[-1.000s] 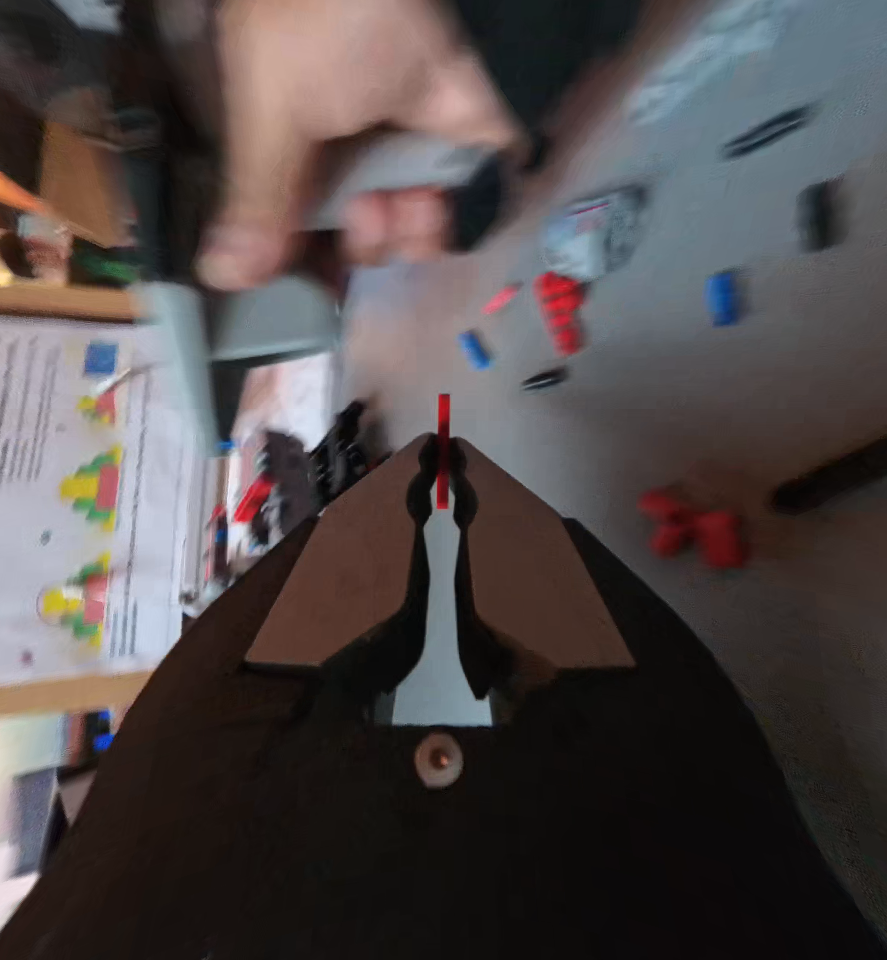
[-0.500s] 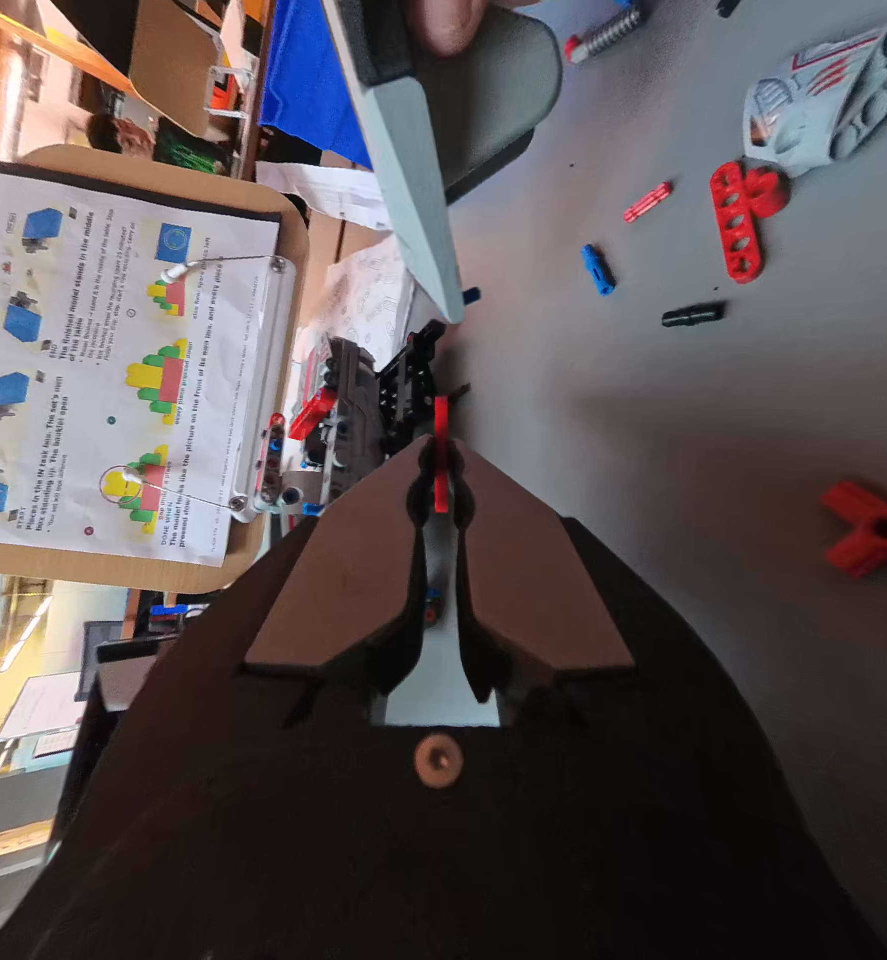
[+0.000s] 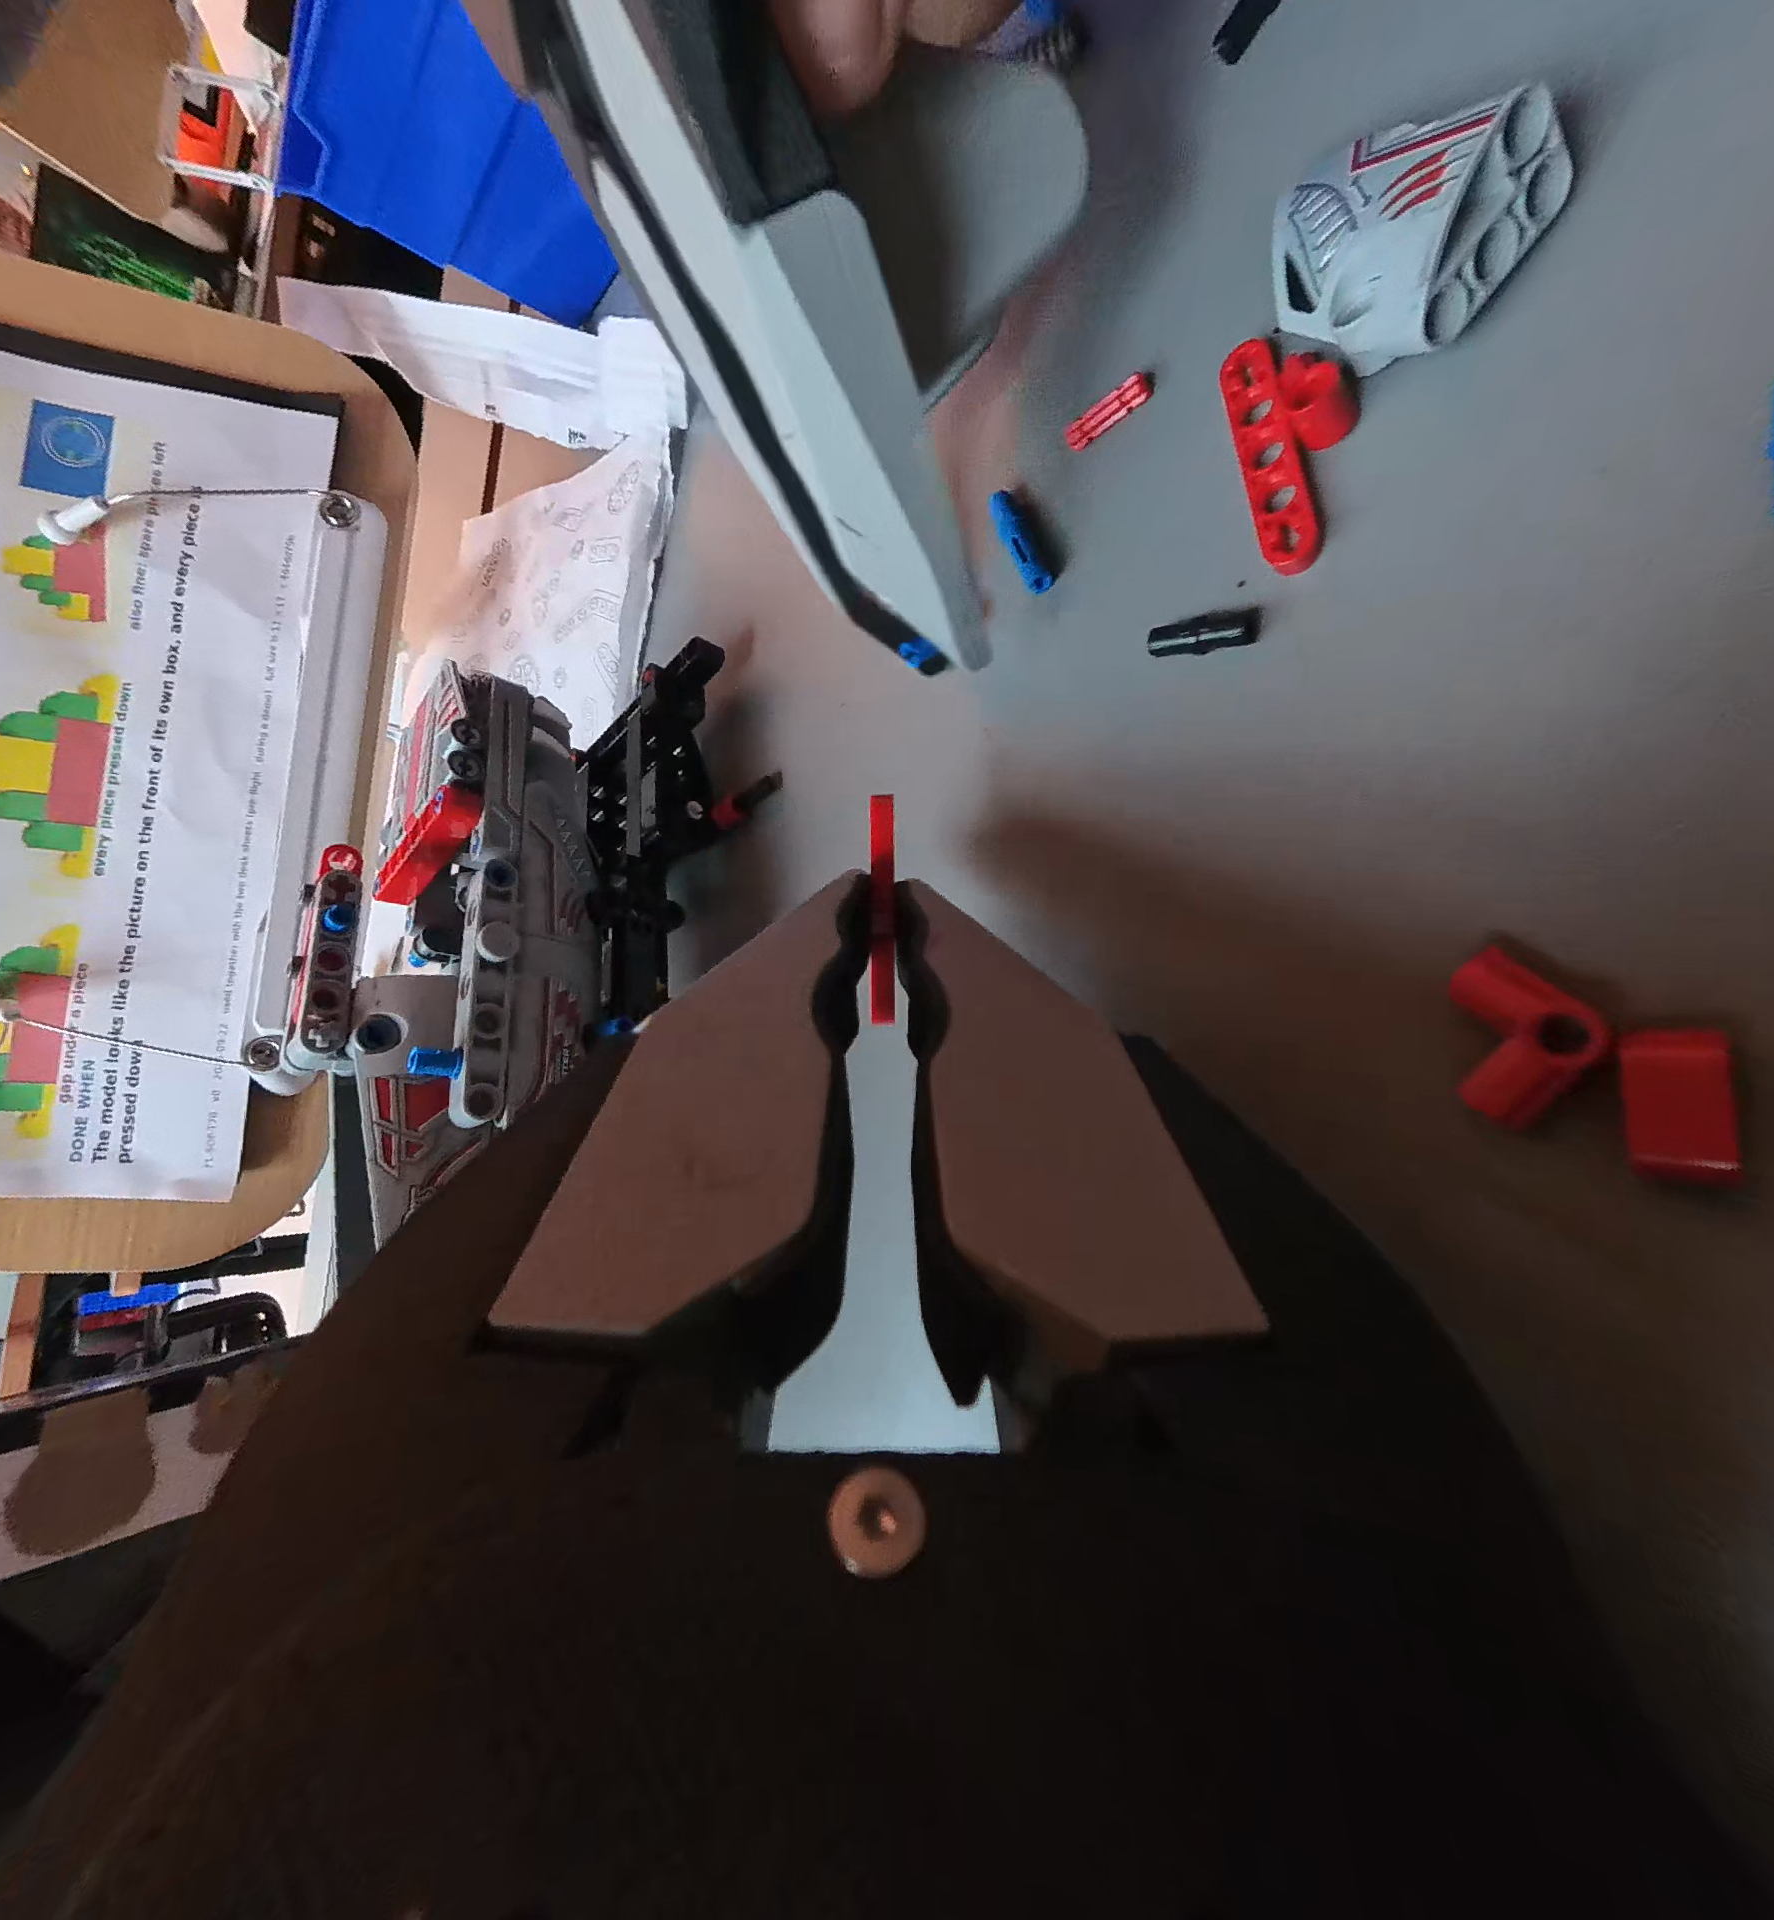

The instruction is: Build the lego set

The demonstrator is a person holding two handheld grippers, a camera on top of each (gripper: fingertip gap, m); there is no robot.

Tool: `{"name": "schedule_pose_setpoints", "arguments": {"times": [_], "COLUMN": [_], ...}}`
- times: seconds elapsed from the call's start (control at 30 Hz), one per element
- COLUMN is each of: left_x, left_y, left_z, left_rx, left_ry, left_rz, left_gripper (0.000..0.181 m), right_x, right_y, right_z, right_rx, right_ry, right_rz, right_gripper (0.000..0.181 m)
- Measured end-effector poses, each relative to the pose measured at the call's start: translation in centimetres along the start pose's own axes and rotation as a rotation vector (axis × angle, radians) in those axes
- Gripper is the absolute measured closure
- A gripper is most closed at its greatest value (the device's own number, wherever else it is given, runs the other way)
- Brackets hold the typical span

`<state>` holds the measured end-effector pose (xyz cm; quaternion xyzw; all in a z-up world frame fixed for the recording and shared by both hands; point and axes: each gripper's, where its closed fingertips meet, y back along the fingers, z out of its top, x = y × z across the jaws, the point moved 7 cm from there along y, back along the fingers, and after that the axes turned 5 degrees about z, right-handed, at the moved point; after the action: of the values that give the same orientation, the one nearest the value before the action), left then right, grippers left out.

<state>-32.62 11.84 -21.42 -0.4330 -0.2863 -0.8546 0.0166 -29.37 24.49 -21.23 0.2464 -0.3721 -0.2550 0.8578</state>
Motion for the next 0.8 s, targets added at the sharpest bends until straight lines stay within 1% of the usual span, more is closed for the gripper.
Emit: {"name": "schedule_pose_setpoints", "arguments": {"times": [0.03,0.07,0.17,0.2,0.23,0.3,0.33,0.37,0.4,0.43,0.5,0.57,0.63,0.67,0.7,0.8], "left_x": [0.0,0.0,0.0,0.0,0.0,-0.1,-0.1,-0.2,-0.2,-0.2,-0.2,-0.1,-0.1,-0.1,-0.2,-0.1], "left_y": [0.0,0.0,0.0,0.0,-0.1,-0.1,-0.1,-0.1,-0.1,-0.1,-0.1,0.0,0.0,0.1,0.1,0.1], "left_z": [0.0,0.1,0.1,0.1,0.1,0.1,0.1,0.0,0.0,0.1,0.1,0.1,0.2,0.2,0.2,0.4], "left_rx": [-0.003,-0.007,-0.01,-0.01,-0.011,-0.014,-0.013,-0.012,-0.011,-0.012,-0.015,-0.021,-0.027,-0.03,-0.03,-0.038], "left_ry": [0.002,0.004,0.009,0.01,0.012,0.017,0.015,0.013,0.011,0.011,0.012,0.015,0.013,0.011,0.008,0.012], "left_rz": [0.0,0.001,0.0,0.0,-0.003,-0.009,-0.011,-0.012,-0.012,-0.012,-0.013,-0.009,-0.009,-0.01,-0.012,-0.004], "left_gripper": [0.18,0.18,0.179,0.18,0.18,0.18,0.18,0.18,0.18,0.18,0.18,0.18,0.18,0.181,0.18,0.18], "right_x": [-0.1,-0.1,0.7,0.7,0.7,0.8,1.0,1.2,1.3,1.4,1.8,2.3,2.3,2.1,2.4,3.8], "right_y": [-0.1,0.0,0.9,1.0,0.8,0.2,0.0,0.0,-0.1,-0.2,-0.1,0.0,-0.2,-0.2,-0.2,-0.4], "right_z": [-0.1,0.2,0.9,0.7,0.1,-0.7,-0.7,-0.6,-0.6,-0.7,-0.7,-0.4,-0.9,-1.0,-1.0,-0.2], "right_rx": [0.015,-0.004,-0.071,-0.049,0.004,0.093,0.093,0.092,0.099,0.107,0.112,0.09,0.137,0.147,0.138,0.073], "right_ry": [0.009,0.022,0.044,0.05,0.064,0.121,0.148,0.17,0.189,0.21,0.258,0.287,0.292,0.301,0.31,0.311], "right_rz": [-0.018,-0.028,0.012,0.016,0.019,-0.001,-0.017,-0.02,-0.013,-0.009,-0.014,-0.002,-0.004,-0.025,-0.018,0.091], "right_gripper": [0.163,0.165,0.167,0.162,0.159,0.158,0.159,0.15,0.146,0.147,0.141,0.139,0.138,0.141,0.142,0.132]}}
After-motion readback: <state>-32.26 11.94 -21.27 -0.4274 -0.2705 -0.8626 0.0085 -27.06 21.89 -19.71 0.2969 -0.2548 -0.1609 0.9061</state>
